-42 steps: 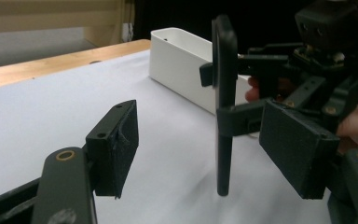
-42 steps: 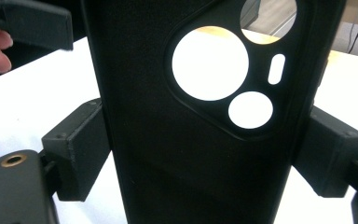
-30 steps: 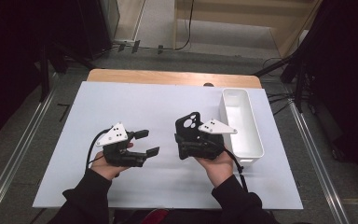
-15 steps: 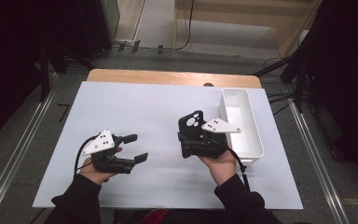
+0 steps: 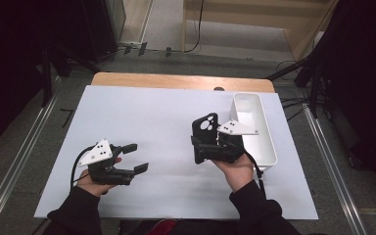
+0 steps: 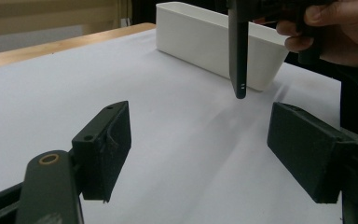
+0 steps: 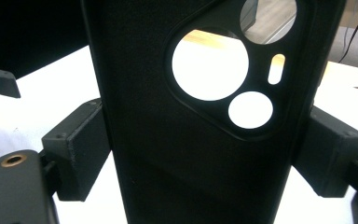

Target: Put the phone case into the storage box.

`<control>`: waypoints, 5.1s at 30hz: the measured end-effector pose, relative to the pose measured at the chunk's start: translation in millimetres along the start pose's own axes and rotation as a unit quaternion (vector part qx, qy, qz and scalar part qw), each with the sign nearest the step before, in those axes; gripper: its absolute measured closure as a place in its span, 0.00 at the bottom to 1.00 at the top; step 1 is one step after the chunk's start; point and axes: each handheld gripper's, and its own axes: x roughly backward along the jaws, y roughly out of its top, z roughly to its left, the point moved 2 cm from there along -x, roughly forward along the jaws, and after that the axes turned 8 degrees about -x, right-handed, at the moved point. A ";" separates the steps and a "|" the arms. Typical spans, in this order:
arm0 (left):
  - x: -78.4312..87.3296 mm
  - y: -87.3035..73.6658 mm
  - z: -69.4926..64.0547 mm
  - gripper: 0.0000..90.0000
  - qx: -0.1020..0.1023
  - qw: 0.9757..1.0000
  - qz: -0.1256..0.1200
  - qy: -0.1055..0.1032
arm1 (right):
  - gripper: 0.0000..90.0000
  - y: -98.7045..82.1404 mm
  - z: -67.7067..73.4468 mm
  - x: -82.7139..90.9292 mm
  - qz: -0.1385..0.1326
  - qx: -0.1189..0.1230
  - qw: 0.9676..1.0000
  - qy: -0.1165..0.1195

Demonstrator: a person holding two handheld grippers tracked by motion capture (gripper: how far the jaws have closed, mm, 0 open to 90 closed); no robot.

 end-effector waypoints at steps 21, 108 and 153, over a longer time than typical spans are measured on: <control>6.5 -3.7 1.8 0.24 0.010 1.000 0.007 0.003 | 0.14 15.8 -11.0 10.6 0.011 -0.003 1.000 0.016; 10.7 -6.1 3.9 0.24 0.026 1.000 0.005 0.006 | 0.14 112.4 -141.4 14.3 -0.018 -0.054 0.994 -0.095; 13.0 -5.2 4.8 0.25 0.032 0.999 0.000 0.008 | 0.14 120.6 -181.9 -34.5 -0.050 -0.091 0.970 -0.219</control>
